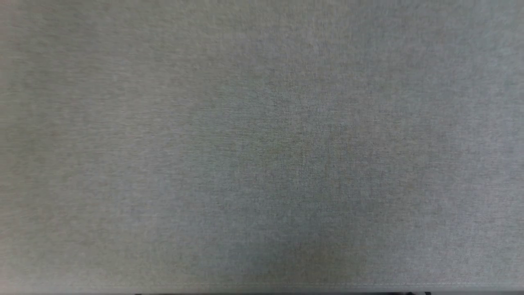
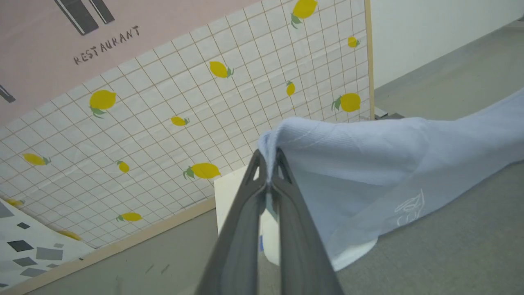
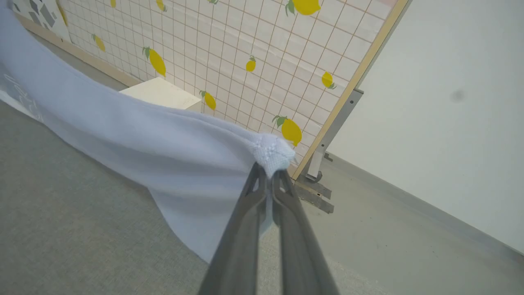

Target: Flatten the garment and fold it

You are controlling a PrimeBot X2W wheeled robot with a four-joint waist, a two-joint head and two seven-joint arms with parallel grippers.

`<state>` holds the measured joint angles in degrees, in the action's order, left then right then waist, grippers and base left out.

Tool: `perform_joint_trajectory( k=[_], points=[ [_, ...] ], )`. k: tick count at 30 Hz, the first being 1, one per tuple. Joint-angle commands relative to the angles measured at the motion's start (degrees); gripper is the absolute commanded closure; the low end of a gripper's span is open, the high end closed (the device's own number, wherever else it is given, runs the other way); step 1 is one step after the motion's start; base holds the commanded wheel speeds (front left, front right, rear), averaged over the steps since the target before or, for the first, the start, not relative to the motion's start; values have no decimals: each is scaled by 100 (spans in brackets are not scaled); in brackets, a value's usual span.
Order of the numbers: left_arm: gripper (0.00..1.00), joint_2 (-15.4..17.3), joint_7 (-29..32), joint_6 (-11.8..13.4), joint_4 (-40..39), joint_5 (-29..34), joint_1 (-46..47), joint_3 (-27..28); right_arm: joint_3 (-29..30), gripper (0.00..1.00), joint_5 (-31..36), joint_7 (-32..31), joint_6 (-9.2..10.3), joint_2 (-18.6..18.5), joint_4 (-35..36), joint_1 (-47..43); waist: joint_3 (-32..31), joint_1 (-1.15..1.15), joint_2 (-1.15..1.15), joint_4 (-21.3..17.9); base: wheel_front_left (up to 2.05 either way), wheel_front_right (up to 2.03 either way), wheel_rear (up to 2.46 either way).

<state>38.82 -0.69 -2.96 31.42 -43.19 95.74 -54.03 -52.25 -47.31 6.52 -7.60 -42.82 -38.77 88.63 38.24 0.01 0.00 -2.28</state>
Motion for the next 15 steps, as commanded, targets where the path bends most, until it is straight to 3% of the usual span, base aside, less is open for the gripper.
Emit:
perform_joint_trajectory(
  k=[1, 10, 15],
  points=[
    [100, 79, -9, 160, -223, -141, -501, -81, -92, 100, -45, 95, 11, 25, 3, -327, -468, -1, 0, 164, 0, 0, 0],
    [100, 552, 470, 1196, -1955, -1028, -3353, -608, -551, 100, -273, 237, 11, -20, 225, -2264, -1685, -1, 0, 292, 0, 0, 0],
    [100, 1125, 890, 1789, -3055, -1574, -4747, -958, -627, 100, -564, 83, 11, -100, 579, -3386, -2310, -1, 0, 326, 0, 0, 0]
  ],
)
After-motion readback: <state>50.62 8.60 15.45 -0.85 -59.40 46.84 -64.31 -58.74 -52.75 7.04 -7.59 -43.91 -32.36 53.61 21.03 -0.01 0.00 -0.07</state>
